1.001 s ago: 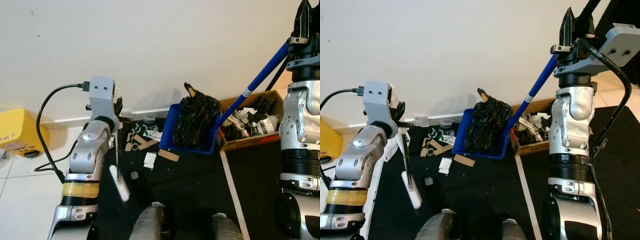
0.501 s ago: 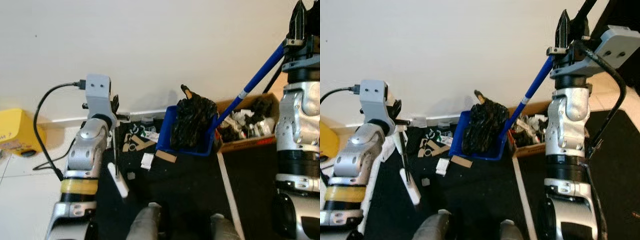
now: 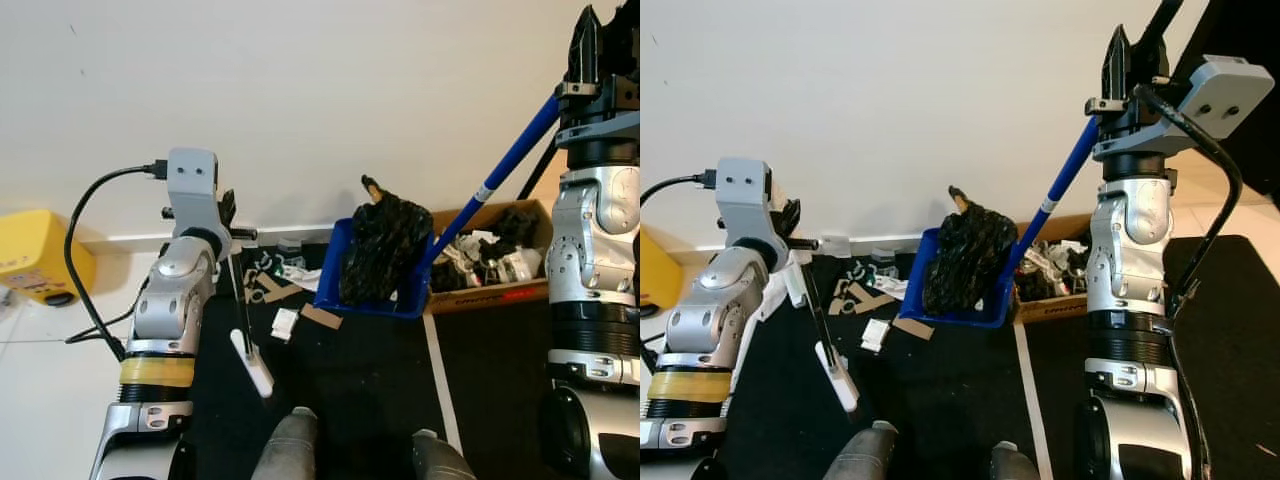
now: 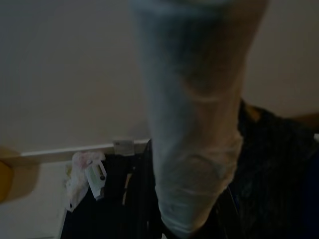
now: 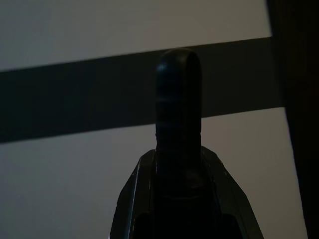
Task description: Sweep floor
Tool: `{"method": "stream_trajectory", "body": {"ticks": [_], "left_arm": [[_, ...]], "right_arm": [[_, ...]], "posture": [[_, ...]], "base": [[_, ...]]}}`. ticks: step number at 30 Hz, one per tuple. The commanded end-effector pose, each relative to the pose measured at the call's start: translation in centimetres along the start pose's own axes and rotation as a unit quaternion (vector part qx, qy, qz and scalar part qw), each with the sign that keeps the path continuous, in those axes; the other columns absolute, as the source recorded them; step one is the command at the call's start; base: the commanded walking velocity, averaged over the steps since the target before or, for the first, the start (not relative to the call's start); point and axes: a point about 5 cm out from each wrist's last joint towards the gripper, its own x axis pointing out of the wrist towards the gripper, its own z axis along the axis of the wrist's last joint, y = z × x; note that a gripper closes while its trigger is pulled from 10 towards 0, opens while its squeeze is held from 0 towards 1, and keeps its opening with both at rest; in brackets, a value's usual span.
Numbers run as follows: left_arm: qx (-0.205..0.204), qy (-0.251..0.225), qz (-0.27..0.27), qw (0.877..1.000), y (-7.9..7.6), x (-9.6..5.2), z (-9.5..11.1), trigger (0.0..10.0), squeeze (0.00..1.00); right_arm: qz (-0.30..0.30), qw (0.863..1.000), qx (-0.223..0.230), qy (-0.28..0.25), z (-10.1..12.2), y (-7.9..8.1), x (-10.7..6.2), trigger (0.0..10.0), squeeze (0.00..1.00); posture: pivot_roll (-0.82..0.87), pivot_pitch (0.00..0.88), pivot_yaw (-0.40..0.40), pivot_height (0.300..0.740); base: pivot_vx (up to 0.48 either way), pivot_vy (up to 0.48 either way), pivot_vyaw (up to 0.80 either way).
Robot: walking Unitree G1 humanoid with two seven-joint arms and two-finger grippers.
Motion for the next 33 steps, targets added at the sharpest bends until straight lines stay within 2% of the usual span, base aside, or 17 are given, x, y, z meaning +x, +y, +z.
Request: {"method": "stream_trajectory", "body": {"ticks": [1,10,33], "left_arm": [[0.005,-0.011,0.007,1.0,0.15,0.02,0.41,10.0,0.0],[0.006,-0.01,0.008,1.0,0.17,0.08,0.39,10.0,0.0],[0.003,-0.012,0.011,1.0,0.16,0.15,0.4,10.0,0.0]], "right_arm": [[0.0,1.0,0.007,-0.028,1.05,0.17,0.39,10.0,0.0],[0.001,1.0,0.008,-0.028,1.0,0.3,0.36,10.0,0.0],[0.003,1.0,0.009,-0.024,0.88,0.37,0.33,10.0,0.0]], "posture": [[0.19,0.134,0.06,0.74],[0.19,0.134,0.061,0.74],[0.19,0.138,0.06,0.74]], "base": [[0.0,-0.281,0.0],[0.0,-0.272,0.0],[0.0,0.0,0.0]]}}
